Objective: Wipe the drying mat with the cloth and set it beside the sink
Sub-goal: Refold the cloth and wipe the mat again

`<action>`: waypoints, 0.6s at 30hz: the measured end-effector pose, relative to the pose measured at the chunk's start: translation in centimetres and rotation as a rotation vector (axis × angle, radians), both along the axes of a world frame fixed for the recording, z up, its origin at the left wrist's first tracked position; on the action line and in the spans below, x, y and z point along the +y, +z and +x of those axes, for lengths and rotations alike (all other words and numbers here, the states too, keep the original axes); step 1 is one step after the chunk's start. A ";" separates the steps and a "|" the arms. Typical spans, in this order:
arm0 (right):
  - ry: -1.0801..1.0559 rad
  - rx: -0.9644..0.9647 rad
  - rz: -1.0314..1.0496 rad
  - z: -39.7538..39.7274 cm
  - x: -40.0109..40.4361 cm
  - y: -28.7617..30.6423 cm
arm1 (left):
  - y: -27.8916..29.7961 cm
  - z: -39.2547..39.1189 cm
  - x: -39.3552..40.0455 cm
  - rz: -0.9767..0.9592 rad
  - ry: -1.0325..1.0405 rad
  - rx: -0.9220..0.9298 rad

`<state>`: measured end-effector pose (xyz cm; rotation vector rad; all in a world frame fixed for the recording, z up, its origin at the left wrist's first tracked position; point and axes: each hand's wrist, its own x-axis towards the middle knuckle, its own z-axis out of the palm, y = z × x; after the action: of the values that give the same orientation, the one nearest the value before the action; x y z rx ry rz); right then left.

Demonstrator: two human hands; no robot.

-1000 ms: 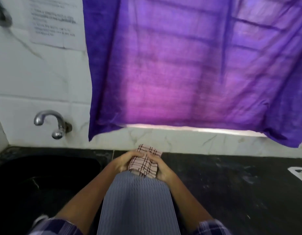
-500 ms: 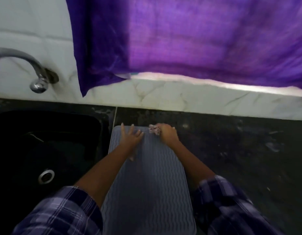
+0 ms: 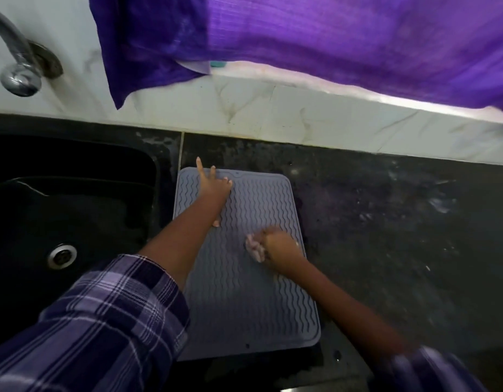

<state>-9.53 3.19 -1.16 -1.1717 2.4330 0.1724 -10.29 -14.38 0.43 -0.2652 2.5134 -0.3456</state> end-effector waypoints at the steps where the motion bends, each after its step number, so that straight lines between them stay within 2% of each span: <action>1: 0.097 0.048 0.121 0.5 0.6 1.0 | 0.2 0.1 -0.1 0.008 0.006 -0.007; 2: 0.051 0.008 0.141 -0.1 0.4 2.1 | 0.4 0.4 -0.2 0.013 0.001 -0.010; 4: -0.145 -0.052 0.033 -2.4 -0.5 3.8 | 0.4 1.0 0.1 0.020 -0.015 0.022; 7: -0.326 0.089 -0.127 -6.8 -4.4 3.4 | -0.4 2.0 0.1 0.041 -0.045 0.087; 9: -0.380 0.126 -0.134 -6.1 -5.4 1.9 | -0.9 2.5 -0.2 0.038 -0.034 0.092; 11: -0.373 0.170 -0.166 -3.3 -4.7 0.5 | -1.2 2.7 -0.7 0.046 -0.022 0.093; 15: -0.296 0.040 -0.260 6.3 1.2 -0.4 | -1.3 3.0 -1.1 0.104 -0.088 0.123; 18: -0.154 -0.122 -0.063 10.8 4.7 1.2 | -0.9 3.5 -0.7 0.103 -0.050 0.123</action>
<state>1.32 7.85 0.02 -0.9844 2.4231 -0.0214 -6.82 -15.07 -0.43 -0.1885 2.6527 -0.2245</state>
